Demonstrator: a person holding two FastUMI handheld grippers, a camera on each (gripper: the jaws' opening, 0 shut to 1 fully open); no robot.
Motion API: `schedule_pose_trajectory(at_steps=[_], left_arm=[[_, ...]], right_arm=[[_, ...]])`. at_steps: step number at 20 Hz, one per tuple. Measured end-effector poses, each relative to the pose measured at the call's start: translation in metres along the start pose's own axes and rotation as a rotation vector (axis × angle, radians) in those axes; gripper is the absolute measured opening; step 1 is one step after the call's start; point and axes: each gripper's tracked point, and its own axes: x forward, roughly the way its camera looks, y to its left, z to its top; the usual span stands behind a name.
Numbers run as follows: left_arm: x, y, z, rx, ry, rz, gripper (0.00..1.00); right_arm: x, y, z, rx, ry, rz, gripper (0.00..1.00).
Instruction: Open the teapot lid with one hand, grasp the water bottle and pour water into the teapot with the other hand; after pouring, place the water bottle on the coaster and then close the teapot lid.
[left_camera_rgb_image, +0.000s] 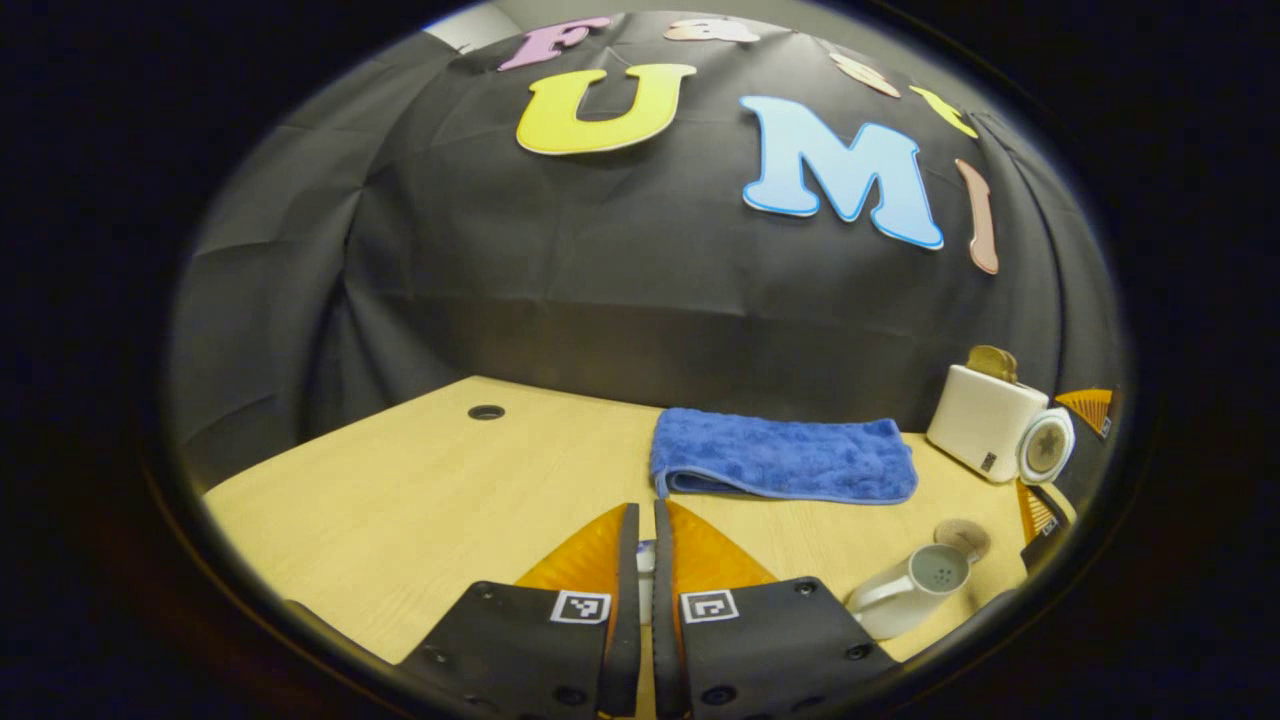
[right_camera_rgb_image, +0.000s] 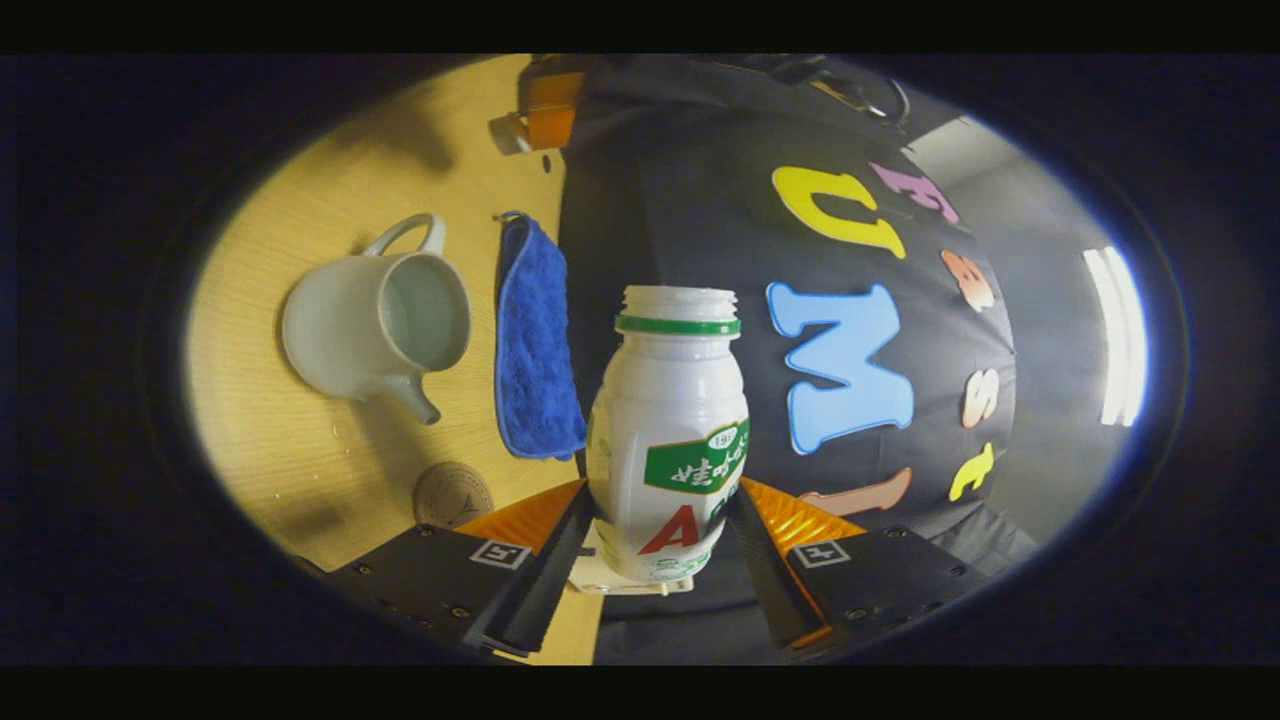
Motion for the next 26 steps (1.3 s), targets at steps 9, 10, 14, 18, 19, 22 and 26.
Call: schedule_pose_trajectory(at_steps=[9, 10, 14, 18, 19, 22, 26], left_arm=[[-0.001, -0.021, 0.002, 0.018, -0.006, -0.057, 0.12], [-0.001, -0.024, 0.004, 0.013, -0.011, -0.067, 0.12], [-0.007, -0.038, 0.014, -0.001, -0.057, -0.116, 0.12], [-0.015, -0.062, 0.024, -0.004, -0.109, -0.196, 0.12], [-0.018, -0.069, 0.026, 0.007, -0.126, -0.212, 0.15], [-0.029, -0.095, 0.034, 0.034, -0.174, -0.278, 0.16], [-0.047, -0.142, 0.034, 0.068, -0.218, -0.403, 0.16]], right_arm=[[-0.005, 0.021, -0.009, 0.516, 0.101, 0.065, 0.8], [-0.005, 0.019, -0.009, 0.565, 0.102, 0.061, 0.8], [-0.004, 0.019, -0.013, 0.741, 0.106, 0.043, 0.8], [-0.001, 0.022, -0.013, 0.849, 0.086, 0.065, 0.8], [-0.001, 0.022, -0.014, 0.868, 0.086, 0.069, 0.8], [-0.003, 0.022, -0.022, 0.904, 0.094, 0.073, 0.8], [-0.004, 0.013, -0.034, 0.938, 0.11, 0.047, 0.8]])
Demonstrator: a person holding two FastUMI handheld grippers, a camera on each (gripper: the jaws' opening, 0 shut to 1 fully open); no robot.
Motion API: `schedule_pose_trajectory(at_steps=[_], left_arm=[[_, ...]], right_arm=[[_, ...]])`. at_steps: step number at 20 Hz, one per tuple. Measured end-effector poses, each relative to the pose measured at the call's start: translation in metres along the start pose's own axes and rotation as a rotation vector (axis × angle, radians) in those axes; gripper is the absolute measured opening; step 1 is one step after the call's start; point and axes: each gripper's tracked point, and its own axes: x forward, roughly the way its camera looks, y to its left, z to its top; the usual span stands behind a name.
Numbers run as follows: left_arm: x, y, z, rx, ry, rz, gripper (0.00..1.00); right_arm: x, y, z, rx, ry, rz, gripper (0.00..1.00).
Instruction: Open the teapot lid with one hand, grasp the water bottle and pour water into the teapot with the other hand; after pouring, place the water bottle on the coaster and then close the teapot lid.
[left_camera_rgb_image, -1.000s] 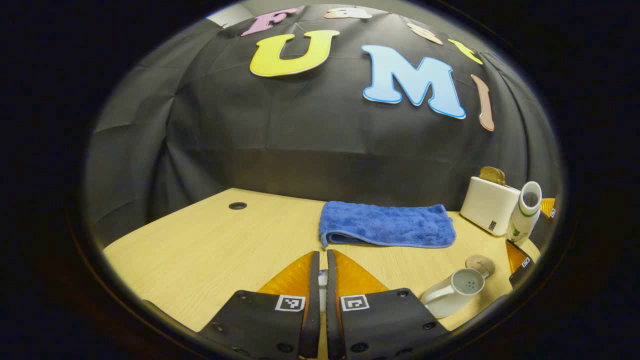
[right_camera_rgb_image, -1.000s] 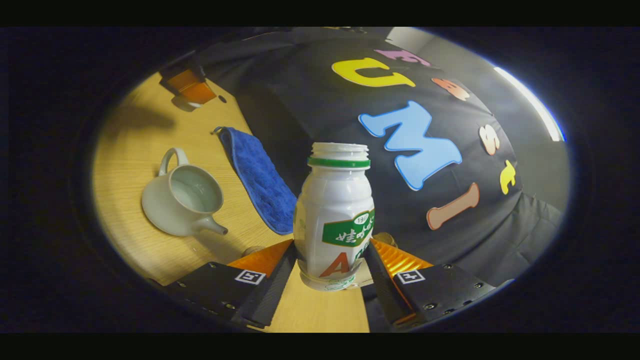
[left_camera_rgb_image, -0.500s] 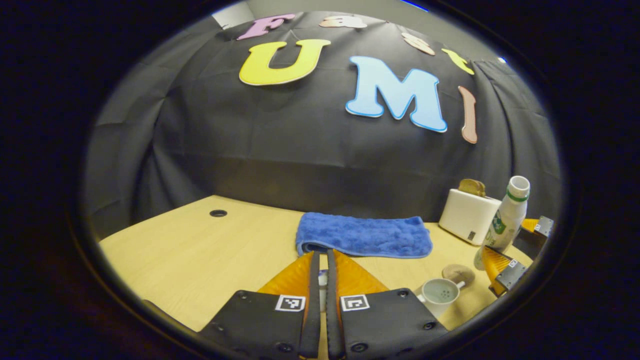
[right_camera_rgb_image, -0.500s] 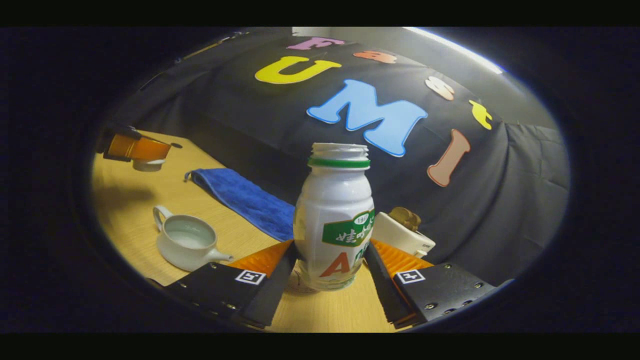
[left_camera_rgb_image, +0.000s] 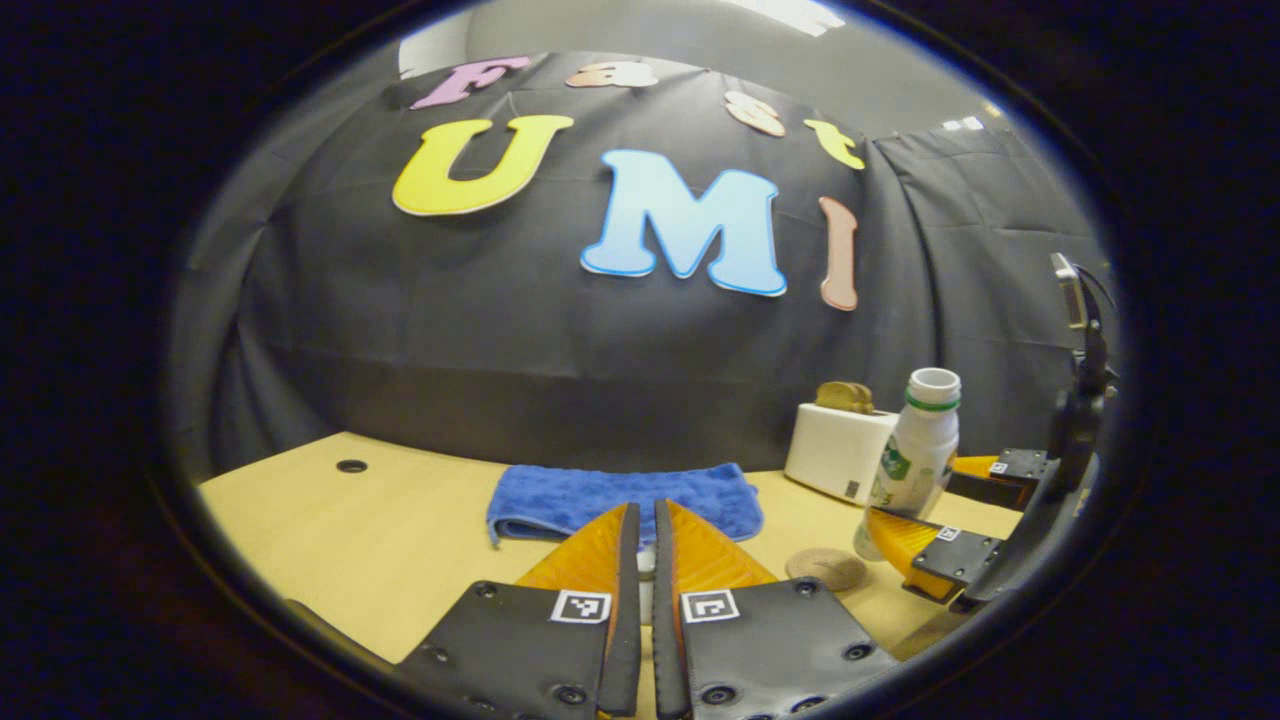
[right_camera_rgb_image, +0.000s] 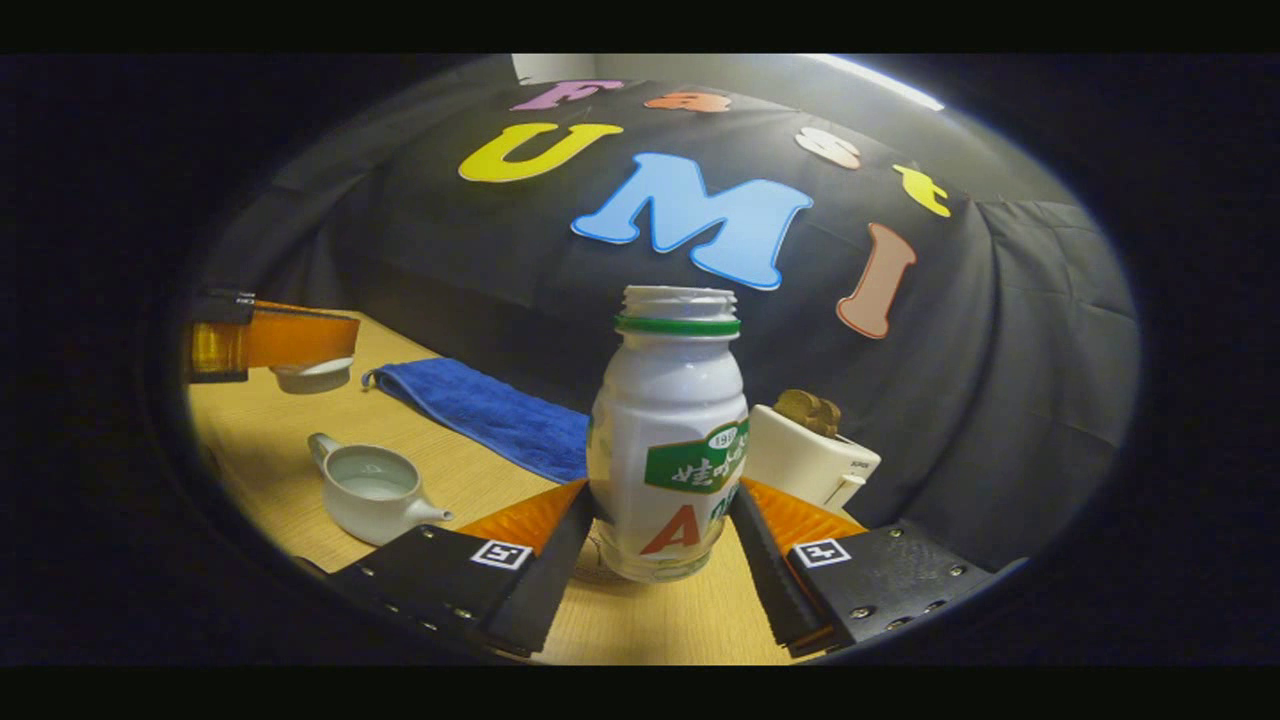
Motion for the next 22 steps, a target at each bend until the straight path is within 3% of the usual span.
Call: schedule_pose_trajectory(at_steps=[1, 3, 5, 6, 7, 11, 12, 16, 18, 22], left_arm=[[0.002, -0.01, -0.001, 0.022, -0.006, -0.022, 0.12], [0.007, -0.027, -0.011, 0.066, 0.015, -0.055, 0.16], [0.012, -0.035, -0.022, 0.088, 0.043, -0.071, 0.12], [0.015, -0.039, -0.028, 0.093, 0.056, -0.076, 0.08], [0.016, -0.041, -0.031, 0.092, 0.063, -0.083, 0.12], [0.023, -0.052, -0.041, 0.091, 0.079, -0.107, 0.12], [0.024, -0.055, -0.043, 0.095, 0.08, -0.113, 0.08], [0.029, -0.059, -0.052, 0.127, 0.098, -0.112, 0.16], [0.029, -0.059, -0.053, 0.13, 0.097, -0.11, 0.12], [0.028, -0.056, -0.055, 0.132, 0.105, -0.099, 0.15]], right_arm=[[-0.001, -0.001, 0.0, 0.008, 0.001, -0.002, 0.8], [-0.001, -0.004, -0.001, 0.017, 0.001, -0.003, 0.8], [-0.001, -0.004, -0.001, 0.024, 0.004, -0.001, 0.8], [-0.001, -0.005, -0.001, 0.028, 0.004, -0.001, 0.8], [0.0, -0.006, -0.001, 0.03, 0.004, 0.0, 0.8], [0.0, -0.012, -0.002, 0.052, 0.006, -0.008, 0.8], [0.0, -0.013, -0.001, 0.057, 0.006, -0.01, 0.8], [0.0, -0.017, -0.003, 0.074, 0.007, -0.017, 0.8], [0.0, -0.019, -0.002, 0.082, 0.011, -0.017, 0.8], [-0.011, -0.019, -0.003, 0.081, 0.016, -0.025, 0.8]])
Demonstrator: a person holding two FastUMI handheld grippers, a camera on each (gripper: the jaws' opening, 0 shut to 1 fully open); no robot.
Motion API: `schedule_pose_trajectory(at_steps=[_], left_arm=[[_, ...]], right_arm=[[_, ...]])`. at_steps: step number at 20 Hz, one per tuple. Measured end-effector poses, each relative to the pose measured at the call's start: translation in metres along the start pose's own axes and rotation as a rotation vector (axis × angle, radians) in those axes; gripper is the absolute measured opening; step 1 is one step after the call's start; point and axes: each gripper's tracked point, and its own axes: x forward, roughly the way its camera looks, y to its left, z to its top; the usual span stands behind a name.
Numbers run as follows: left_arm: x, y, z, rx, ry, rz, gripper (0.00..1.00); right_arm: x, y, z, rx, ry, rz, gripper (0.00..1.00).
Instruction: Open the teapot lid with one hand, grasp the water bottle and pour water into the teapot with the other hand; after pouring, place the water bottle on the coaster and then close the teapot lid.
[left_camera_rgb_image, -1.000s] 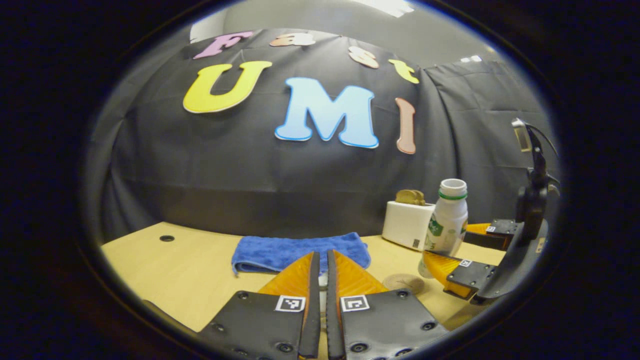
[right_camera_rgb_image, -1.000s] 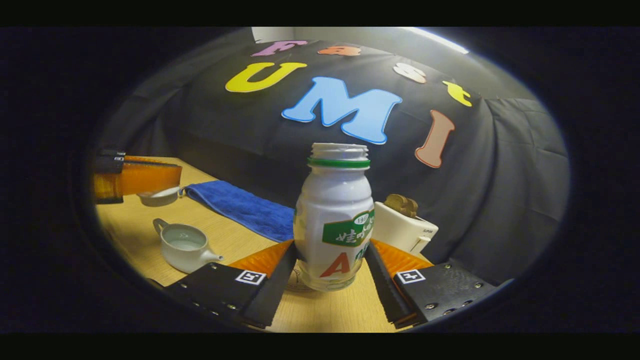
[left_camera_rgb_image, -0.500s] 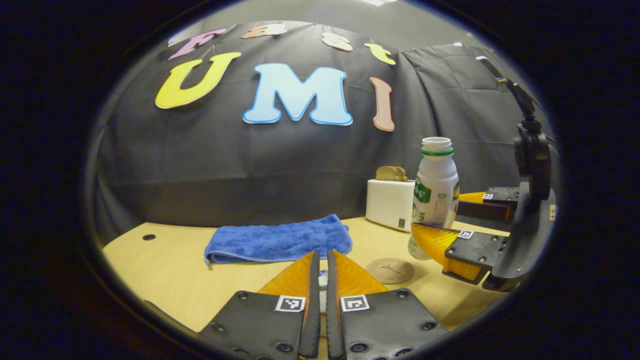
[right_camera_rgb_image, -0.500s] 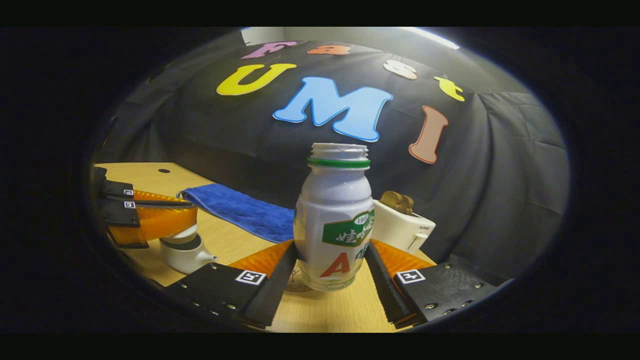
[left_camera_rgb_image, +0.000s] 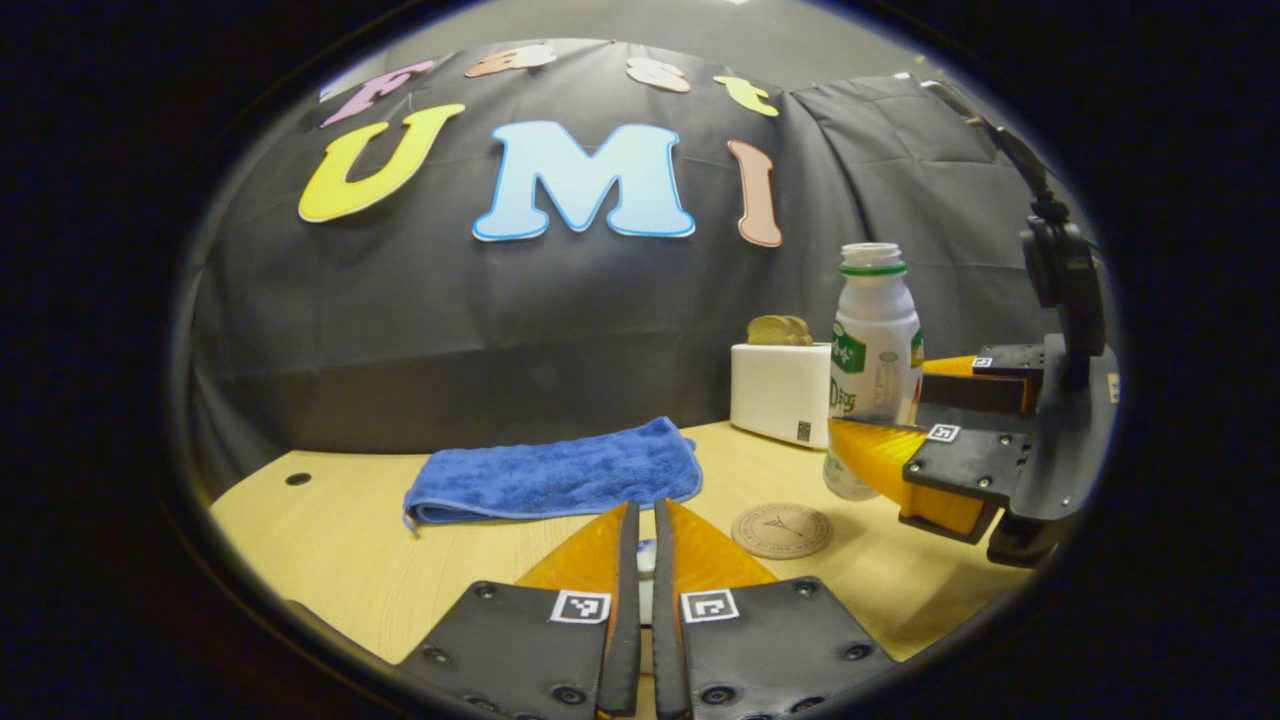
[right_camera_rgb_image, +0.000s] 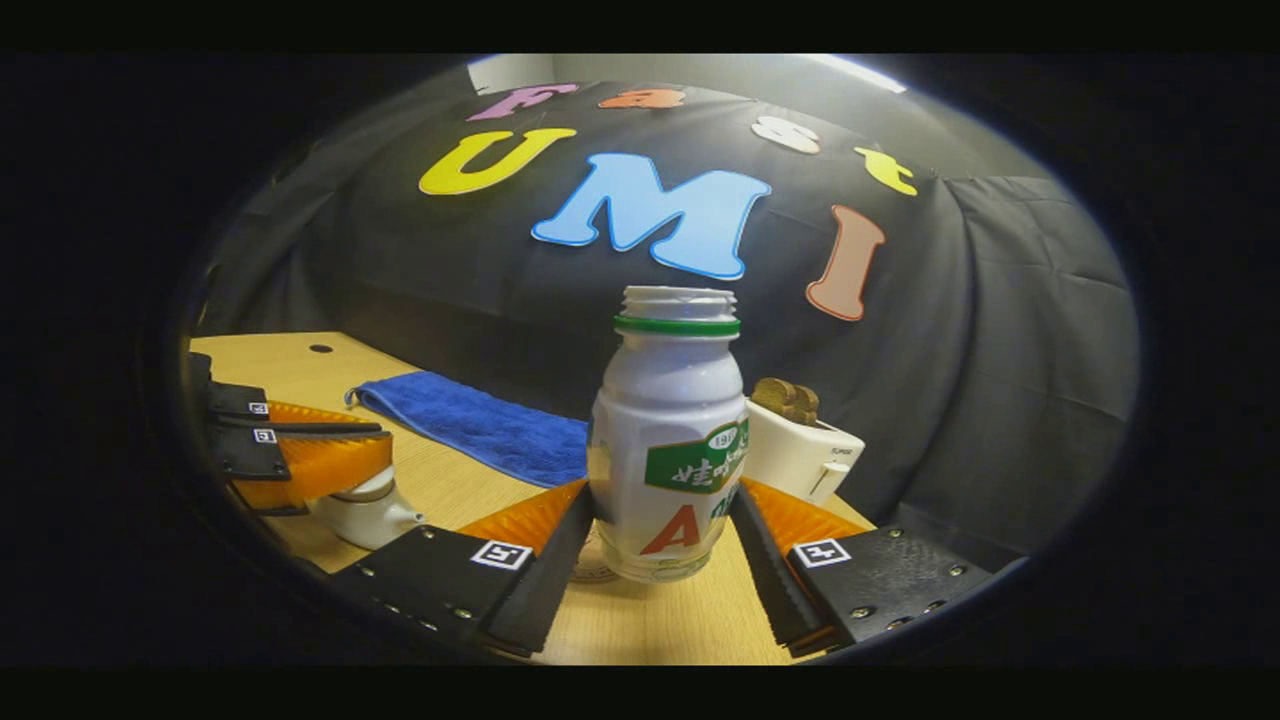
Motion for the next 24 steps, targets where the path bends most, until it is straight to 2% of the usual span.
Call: schedule_pose_trajectory(at_steps=[4, 5, 6, 7, 8, 9, 10, 16, 17, 18, 24], left_arm=[[0.001, 0.0, -0.002, 0.002, -0.001, 0.007, 0.16], [0.001, 0.0, -0.001, -0.001, -0.003, 0.006, 0.22], [0.0, 0.001, 0.0, -0.003, -0.01, 0.012, 0.2], [0.0, 0.002, 0.002, -0.006, -0.015, 0.014, 0.3], [-0.002, 0.004, 0.005, -0.008, -0.021, 0.02, 0.34], [-0.003, 0.006, 0.005, -0.011, -0.025, 0.025, 0.34], [-0.004, 0.009, 0.007, -0.014, -0.028, 0.03, 0.24], [-0.012, 0.023, 0.016, -0.015, -0.052, 0.064, 0.25], [-0.012, 0.025, 0.016, -0.015, -0.053, 0.069, 0.29], [-0.012, 0.028, 0.017, -0.016, -0.054, 0.075, 0.24], [-0.014, 0.043, 0.017, -0.027, -0.054, 0.11, 0.24]], right_arm=[[0.0, 0.0, 0.0, 0.012, 0.003, 0.005, 0.8], [0.001, 0.0, 0.0, 0.021, 0.005, 0.009, 0.8], [0.001, 0.001, -0.001, 0.03, 0.008, 0.015, 0.8], [0.002, 0.002, -0.002, 0.039, 0.011, 0.02, 0.8], [0.002, 0.002, -0.002, 0.05, 0.013, 0.024, 0.8], [0.003, 0.003, -0.003, 0.063, 0.016, 0.03, 0.8], [0.003, 0.004, -0.005, 0.078, 0.021, 0.038, 0.8], [0.006, 0.017, -0.008, 0.18, 0.038, 0.108, 0.8], [0.008, 0.02, -0.008, 0.195, 0.037, 0.121, 0.8], [0.01, 0.023, -0.008, 0.205, 0.041, 0.133, 0.8], [0.026, 0.037, -0.012, 0.229, 0.057, 0.179, 0.8]])
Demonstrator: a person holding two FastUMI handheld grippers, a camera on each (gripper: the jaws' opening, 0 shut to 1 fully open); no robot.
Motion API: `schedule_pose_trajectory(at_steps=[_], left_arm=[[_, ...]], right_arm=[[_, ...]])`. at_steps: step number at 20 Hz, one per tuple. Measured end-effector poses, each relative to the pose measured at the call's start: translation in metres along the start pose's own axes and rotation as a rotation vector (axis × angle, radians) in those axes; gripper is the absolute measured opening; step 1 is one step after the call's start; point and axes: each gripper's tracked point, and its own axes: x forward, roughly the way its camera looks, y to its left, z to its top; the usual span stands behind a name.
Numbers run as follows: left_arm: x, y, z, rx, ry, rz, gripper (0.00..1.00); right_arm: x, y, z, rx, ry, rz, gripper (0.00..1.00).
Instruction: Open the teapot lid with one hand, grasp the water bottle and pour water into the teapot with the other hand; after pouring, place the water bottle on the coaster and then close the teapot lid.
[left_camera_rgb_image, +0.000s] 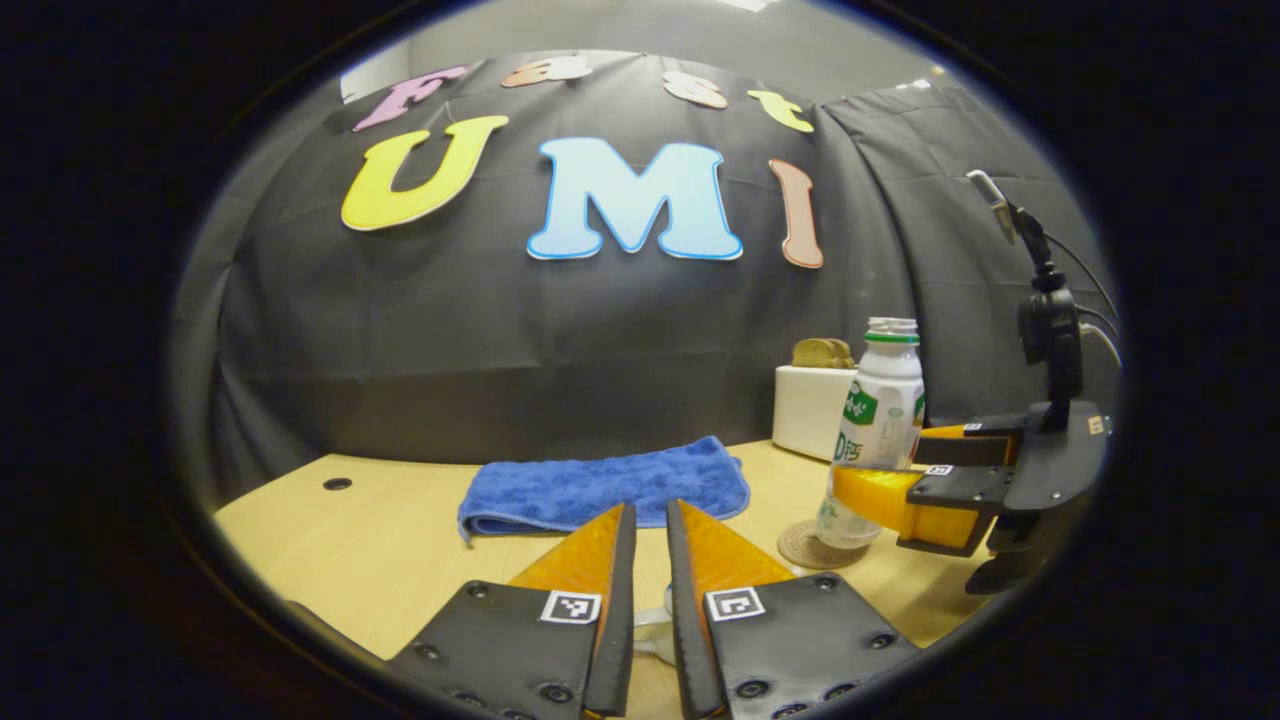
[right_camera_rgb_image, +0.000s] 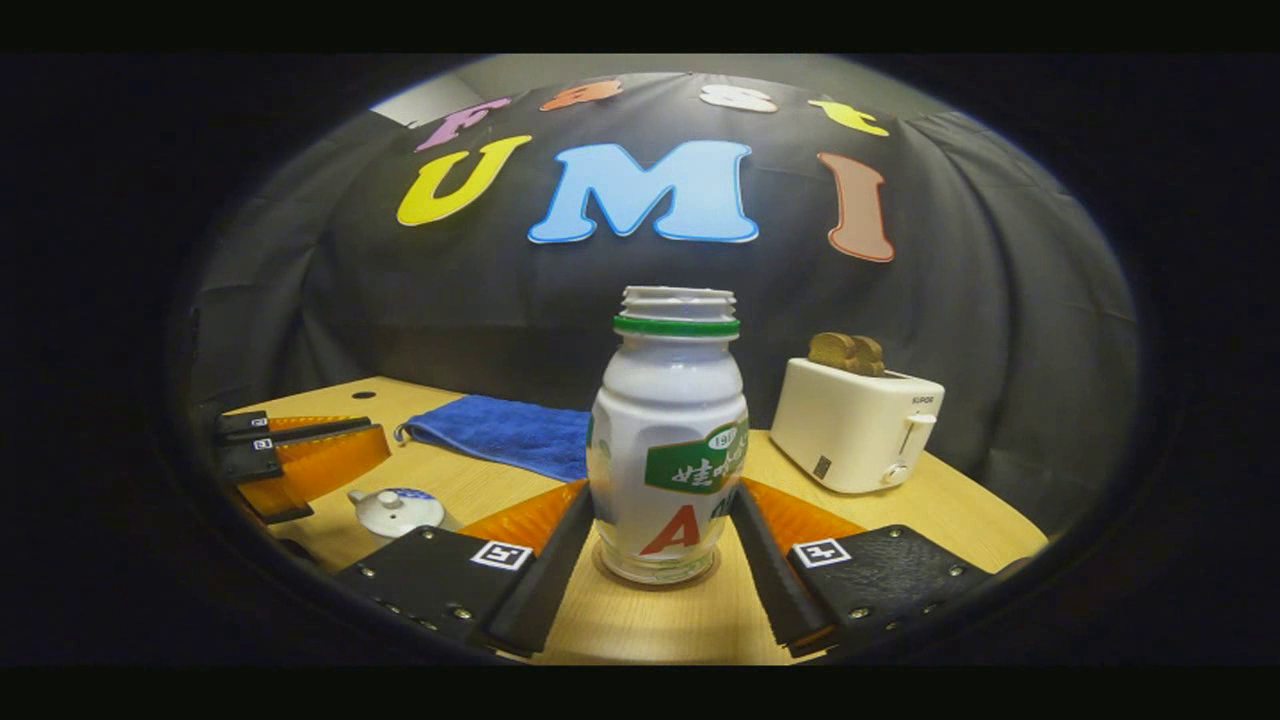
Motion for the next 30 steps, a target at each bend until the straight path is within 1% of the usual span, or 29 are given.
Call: schedule_pose_trajectory(at_steps=[1, 2, 3, 4, 6, 7, 8, 9, 10, 17, 18, 19, 20, 21, 22, 25, 26, 30], left_arm=[[0.0, 0.002, 0.0, -0.001, 0.001, 0.005, 0.24], [0.001, 0.003, 0.0, -0.003, 0.002, 0.008, 0.33], [0.001, 0.004, -0.002, -0.006, 0.004, 0.011, 0.33], [0.001, 0.006, -0.002, -0.007, 0.008, 0.014, 0.24], [0.001, 0.009, -0.003, -0.009, 0.012, 0.02, 0.24], [0.002, 0.008, -0.004, -0.011, 0.014, 0.02, 0.34], [0.002, 0.009, -0.004, -0.016, 0.016, 0.022, 0.34], [0.002, 0.01, -0.005, -0.019, 0.02, 0.021, 0.24], [0.002, 0.01, -0.007, -0.021, 0.023, 0.024, 0.34], [0.005, 0.009, -0.013, -0.023, 0.041, 0.024, 0.34], [0.005, 0.009, -0.013, -0.022, 0.044, 0.024, 0.34], [0.006, 0.009, -0.015, -0.023, 0.046, 0.023, 0.34], [0.006, 0.009, -0.016, -0.023, 0.049, 0.022, 0.34], [0.007, 0.007, -0.018, -0.023, 0.054, 0.02, 0.34], [0.007, 0.007, -0.019, -0.021, 0.058, 0.02, 0.24], [0.008, 0.006, -0.021, -0.018, 0.067, 0.014, 0.24], [0.008, 0.006, -0.021, -0.018, 0.067, 0.013, 0.34], [0.007, 0.006, -0.019, -0.023, 0.059, 0.013, 0.34]], right_arm=[[0.003, 0.001, -0.001, -0.002, 0.002, 0.006, 0.79], [0.007, 0.003, -0.002, -0.005, 0.005, 0.011, 0.8], [0.01, 0.003, -0.002, -0.008, 0.008, 0.015, 0.8], [0.013, 0.003, -0.002, -0.008, 0.008, 0.015, 0.8], [0.021, 0.001, -0.004, -0.002, 0.02, 0.017, 0.8], [0.026, 0.001, -0.006, 0.006, 0.027, 0.02, 0.8], [0.029, 0.001, -0.007, 0.015, 0.036, 0.025, 0.8], [0.031, 0.0, -0.009, 0.025, 0.043, 0.027, 0.8], [0.034, 0.001, -0.011, 0.034, 0.054, 0.031, 0.8], [0.039, 0.0, -0.015, 0.04, 0.092, 0.04, 0.8], [0.039, -0.001, -0.015, 0.041, 0.093, 0.041, 0.65], [0.039, -0.001, -0.015, 0.043, 0.093, 0.041, 0.65], [0.039, -0.001, -0.016, 0.043, 0.094, 0.041, 0.8], [0.04, -0.001, -0.016, 0.037, 0.094, 0.042, 0.8], [0.04, -0.001, -0.017, 0.033, 0.099, 0.042, 0.81], [0.036, -0.002, -0.019, 0.03, 0.105, 0.046, 0.83], [0.036, -0.002, -0.02, 0.032, 0.107, 0.048, 0.84], [0.028, -0.004, -0.021, 0.06, 0.106, 0.069, 0.84]])
